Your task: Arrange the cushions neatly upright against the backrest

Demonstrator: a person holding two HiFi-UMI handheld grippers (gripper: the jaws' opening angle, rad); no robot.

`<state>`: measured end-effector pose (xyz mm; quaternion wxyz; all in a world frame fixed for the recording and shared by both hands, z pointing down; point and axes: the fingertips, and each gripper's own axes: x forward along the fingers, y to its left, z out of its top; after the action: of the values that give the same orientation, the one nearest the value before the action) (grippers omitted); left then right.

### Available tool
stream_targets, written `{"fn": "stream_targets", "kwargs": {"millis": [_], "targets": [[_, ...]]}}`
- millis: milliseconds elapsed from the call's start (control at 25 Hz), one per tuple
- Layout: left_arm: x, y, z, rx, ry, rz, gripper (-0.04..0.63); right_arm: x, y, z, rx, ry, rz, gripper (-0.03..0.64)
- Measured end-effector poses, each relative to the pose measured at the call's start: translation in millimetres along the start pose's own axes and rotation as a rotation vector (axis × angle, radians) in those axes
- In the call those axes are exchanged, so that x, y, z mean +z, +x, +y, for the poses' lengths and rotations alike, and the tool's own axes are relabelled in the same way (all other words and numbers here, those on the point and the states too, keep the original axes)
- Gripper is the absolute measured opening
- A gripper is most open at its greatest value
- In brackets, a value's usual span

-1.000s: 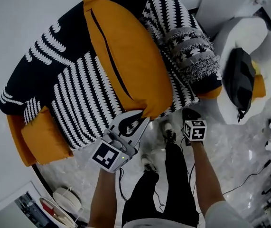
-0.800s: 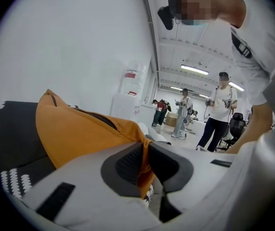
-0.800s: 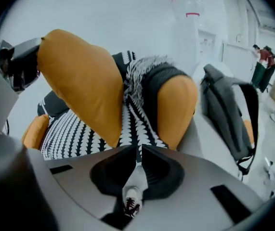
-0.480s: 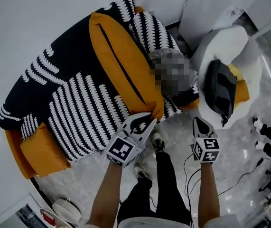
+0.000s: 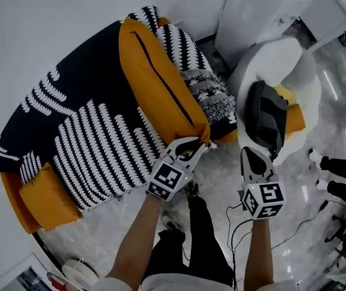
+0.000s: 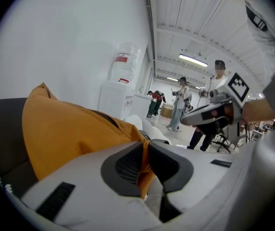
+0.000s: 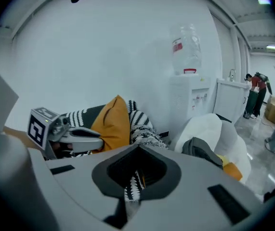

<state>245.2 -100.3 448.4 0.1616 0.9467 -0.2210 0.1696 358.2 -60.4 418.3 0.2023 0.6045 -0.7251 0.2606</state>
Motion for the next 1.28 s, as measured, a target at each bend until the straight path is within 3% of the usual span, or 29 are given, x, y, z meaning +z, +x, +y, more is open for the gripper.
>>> {"fn": "stream_targets", "kwargs": {"millis": [200,440,560,720,920,1120,1280], "targets": [[-0.7,37.6,-9.2,0.007,0.002,0.065,0.051,16.1,-33.3,5.4,0.005,-0.064,-0.014,0.003],[0.1,49.1,-11.8,0.012,-0.014,0.070,0.052,27.4,-52.9,5.9,0.020,-0.136,0.007,0.003],[9.2,41.3,-13.3,0.009,-0.050,0.046,0.060,44.3,-56.8,6.6,0.032,-0.147,-0.002,0.003],[25.9,25.9,-21.3,0.010,-0.095,-0.016,0.127,70.3,-60.6,13.9,0.064,-0.163,-0.021,0.003],[39.5,-14.3,-10.8,0.110,-0.124,-0.041,0.138,115.2,-60.8,44.3,0.164,-0.211,-0.116,0.003],[54.2,-73.1,24.9,0.242,-0.161,-0.078,0.138,162.2,-60.9,87.9,0.330,-0.156,-0.167,0.003],[65.9,-133.2,51.6,0.385,-0.186,-0.104,0.106,178.5,-50.3,131.1,0.403,-0.341,-0.163,0.003]]}}
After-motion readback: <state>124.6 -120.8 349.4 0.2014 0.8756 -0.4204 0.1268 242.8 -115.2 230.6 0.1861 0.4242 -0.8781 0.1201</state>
